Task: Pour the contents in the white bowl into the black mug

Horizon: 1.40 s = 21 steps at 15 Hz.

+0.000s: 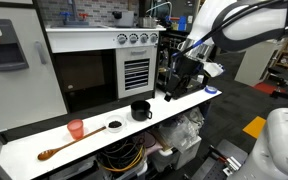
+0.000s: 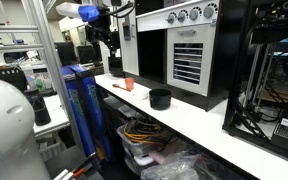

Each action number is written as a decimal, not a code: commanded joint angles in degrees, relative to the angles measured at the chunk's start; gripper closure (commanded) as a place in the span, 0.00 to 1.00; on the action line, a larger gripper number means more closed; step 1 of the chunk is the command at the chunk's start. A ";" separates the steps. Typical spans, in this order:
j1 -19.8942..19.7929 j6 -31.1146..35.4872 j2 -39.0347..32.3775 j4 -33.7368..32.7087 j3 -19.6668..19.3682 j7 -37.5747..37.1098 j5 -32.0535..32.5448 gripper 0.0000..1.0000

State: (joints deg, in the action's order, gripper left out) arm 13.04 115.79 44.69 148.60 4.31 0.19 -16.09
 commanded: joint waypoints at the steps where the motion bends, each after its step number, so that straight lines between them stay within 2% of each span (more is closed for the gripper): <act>1: 0.09 7.03 -6.16 -1.50 -1.11 4.58 -1.55 0.00; 4: 1.17 12.00 -12.35 -3.37 -2.93 8.65 -2.48 0.00; 7: 1.94 13.84 -20.41 -7.79 -4.30 12.54 -4.14 0.00; 12: 1.14 10.66 -34.92 -20.50 -3.02 13.97 -4.79 0.00; 15: 0.13 8.09 -42.83 -28.43 -0.48 10.26 -2.74 0.00; 21: 1.26 3.46 -53.61 -39.45 4.56 -5.82 9.31 0.00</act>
State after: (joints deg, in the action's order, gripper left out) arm 14.34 123.39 -3.89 115.40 6.81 1.18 -12.17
